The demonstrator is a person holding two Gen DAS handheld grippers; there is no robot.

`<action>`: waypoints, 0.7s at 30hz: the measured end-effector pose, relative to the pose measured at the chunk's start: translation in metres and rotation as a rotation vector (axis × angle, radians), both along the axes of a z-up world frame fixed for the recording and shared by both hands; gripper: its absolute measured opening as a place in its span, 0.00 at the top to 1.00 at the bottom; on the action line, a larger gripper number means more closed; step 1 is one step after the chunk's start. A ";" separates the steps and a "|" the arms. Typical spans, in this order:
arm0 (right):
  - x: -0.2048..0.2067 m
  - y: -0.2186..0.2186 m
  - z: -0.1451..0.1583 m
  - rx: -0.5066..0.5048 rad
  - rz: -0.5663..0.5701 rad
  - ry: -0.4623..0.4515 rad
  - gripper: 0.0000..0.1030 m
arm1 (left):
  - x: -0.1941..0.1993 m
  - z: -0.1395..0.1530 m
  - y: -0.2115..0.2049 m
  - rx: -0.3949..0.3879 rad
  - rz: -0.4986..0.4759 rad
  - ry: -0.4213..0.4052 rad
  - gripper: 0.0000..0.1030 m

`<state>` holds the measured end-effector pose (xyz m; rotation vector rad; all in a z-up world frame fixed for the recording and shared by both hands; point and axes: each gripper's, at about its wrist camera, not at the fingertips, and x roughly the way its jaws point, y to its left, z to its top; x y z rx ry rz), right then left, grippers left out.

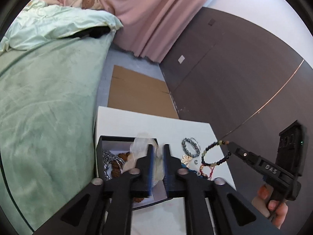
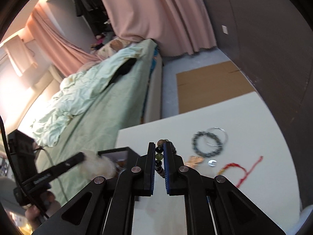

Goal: Organize jewelry
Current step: 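Place the lace cloth into the box with the left tool while the right tool carries the bead bracelet over, then open the right tool to drop the multicolour bead bracelet into the box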

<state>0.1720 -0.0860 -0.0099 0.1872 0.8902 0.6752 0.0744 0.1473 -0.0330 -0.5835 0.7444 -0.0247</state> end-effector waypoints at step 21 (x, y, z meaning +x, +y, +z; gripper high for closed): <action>-0.031 0.079 -0.012 0.173 0.214 0.077 0.90 | -0.030 0.011 0.042 0.003 0.179 -0.045 0.20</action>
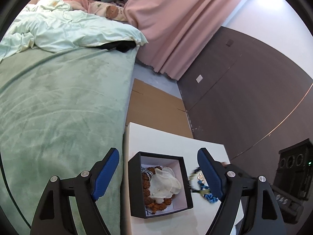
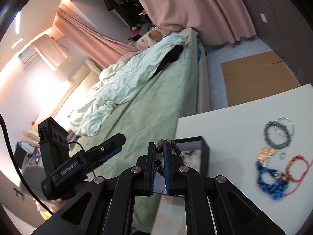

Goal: Organize jewelry
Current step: 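Open the right tool to drop the multicolour bead bracelet into the box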

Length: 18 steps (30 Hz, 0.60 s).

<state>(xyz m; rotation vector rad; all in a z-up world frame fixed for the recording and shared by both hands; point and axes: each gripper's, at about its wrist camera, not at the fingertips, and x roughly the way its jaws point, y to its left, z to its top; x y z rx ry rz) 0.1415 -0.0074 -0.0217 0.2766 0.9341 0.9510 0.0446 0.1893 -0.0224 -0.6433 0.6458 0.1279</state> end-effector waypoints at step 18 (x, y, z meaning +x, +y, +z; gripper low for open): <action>0.034 -0.103 0.009 -0.151 -0.234 -0.014 0.64 | 0.017 0.004 -0.042 0.041 -0.080 -0.027 0.20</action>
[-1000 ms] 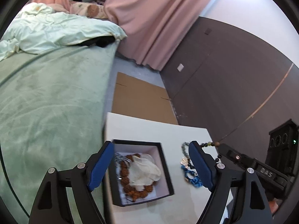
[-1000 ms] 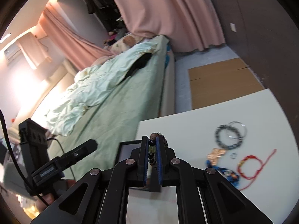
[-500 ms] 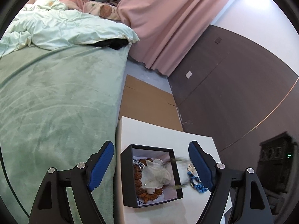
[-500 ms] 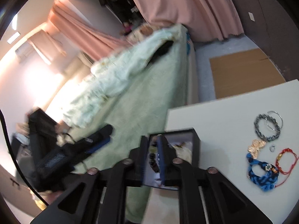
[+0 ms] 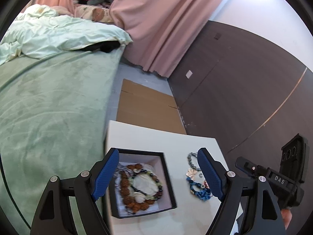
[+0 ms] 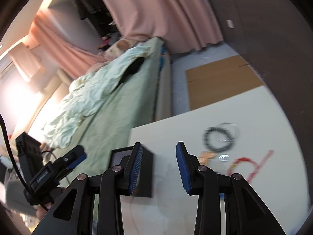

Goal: Organize jewelry
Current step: 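Open the right tool to drop the multicolour bead bracelet into the box, then move the left tool to the blue braided bracelet, grasp and lift it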

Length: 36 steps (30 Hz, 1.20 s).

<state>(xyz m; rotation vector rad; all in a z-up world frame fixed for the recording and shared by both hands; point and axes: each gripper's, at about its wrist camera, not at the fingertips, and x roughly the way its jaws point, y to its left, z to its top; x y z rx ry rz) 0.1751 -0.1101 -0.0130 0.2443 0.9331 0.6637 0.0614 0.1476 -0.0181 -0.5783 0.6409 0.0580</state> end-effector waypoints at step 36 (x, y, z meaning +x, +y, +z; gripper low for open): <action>0.040 -0.152 -0.034 0.047 -0.170 0.250 0.64 | 0.081 -0.085 -0.208 0.255 -0.374 0.188 0.37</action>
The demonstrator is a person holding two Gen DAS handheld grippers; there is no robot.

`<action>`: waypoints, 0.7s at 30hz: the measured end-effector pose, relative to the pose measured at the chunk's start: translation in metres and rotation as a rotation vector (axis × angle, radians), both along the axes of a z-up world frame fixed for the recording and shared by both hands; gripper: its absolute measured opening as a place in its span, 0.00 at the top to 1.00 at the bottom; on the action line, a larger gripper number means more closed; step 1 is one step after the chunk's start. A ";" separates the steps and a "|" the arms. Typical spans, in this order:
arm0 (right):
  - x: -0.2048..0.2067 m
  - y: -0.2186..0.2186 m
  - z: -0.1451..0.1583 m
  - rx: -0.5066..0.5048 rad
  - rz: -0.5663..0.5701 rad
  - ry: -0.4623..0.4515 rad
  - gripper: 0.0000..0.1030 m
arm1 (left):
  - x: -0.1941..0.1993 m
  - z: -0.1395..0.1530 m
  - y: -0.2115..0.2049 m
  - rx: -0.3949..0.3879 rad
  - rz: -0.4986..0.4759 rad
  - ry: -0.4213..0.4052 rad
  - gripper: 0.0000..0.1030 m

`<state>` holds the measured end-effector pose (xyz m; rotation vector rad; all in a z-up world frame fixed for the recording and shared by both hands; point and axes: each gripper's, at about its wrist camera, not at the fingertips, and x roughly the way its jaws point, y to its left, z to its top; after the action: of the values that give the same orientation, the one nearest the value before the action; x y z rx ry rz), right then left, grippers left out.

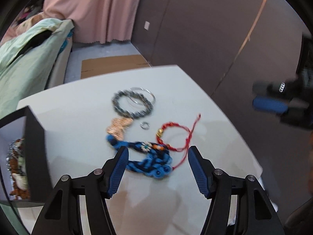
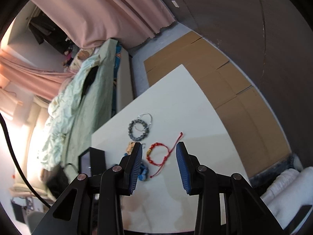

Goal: Organize jewelry
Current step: 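Move the left tool to the blue braided bracelet, grasp and lift it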

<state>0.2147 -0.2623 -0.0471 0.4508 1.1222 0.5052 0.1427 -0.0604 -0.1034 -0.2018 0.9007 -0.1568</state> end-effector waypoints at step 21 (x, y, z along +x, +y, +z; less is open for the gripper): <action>0.007 0.000 -0.015 -0.065 -0.009 0.033 0.64 | 0.011 -0.016 -0.006 0.118 0.005 0.009 0.86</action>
<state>0.2222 -0.2624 -0.0619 0.4089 1.1642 0.4537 0.1533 -0.0666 -0.1194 -0.0955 0.9152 -0.0977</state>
